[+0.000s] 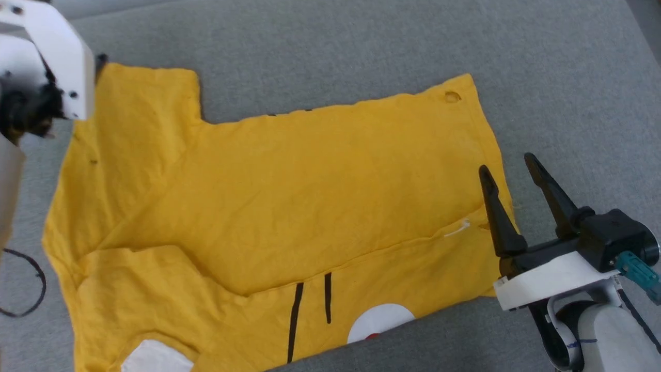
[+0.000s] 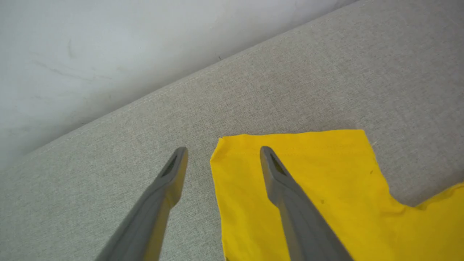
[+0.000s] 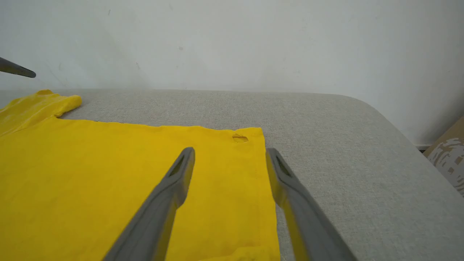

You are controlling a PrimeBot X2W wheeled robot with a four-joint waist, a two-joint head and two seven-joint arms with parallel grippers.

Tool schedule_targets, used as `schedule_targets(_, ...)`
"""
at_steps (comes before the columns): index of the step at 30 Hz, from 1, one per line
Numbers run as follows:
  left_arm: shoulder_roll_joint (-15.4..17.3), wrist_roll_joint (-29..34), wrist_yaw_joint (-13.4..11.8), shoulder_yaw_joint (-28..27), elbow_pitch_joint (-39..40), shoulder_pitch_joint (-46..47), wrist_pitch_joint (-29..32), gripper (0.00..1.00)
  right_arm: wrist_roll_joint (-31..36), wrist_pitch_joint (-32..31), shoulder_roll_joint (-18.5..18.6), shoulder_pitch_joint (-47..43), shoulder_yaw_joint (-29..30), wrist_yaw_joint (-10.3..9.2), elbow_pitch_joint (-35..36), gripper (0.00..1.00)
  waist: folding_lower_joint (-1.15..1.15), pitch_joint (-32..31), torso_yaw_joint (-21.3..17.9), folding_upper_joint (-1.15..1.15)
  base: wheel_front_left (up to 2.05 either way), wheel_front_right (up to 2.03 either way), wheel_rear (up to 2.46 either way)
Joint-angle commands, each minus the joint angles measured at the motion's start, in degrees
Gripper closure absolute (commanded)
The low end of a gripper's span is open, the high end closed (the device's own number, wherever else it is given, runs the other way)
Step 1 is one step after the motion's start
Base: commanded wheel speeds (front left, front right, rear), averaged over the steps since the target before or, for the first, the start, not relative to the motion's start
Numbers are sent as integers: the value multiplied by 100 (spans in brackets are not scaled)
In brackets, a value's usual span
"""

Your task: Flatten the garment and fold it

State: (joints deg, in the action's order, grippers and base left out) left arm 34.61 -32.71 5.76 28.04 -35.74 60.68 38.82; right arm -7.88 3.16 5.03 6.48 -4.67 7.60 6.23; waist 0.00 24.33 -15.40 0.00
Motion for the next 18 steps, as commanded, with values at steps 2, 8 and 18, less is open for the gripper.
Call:
schedule_targets(2,86,-1,-110,-27,-151,210,170,0,-49,71,-38,144,-42,-11,-15,0,0,335,-290,0,0,0,0)
schedule_targets(8,220,-27,-170,60,-400,451,922,0,-24,164,-66,234,92,-11,-87,0,0,506,-384,0,0,0,0)
schedule_targets(18,153,-527,-70,15,-315,214,1563,100,-10,176,-52,313,248,-11,-170,0,0,590,-315,0,0,0,0)
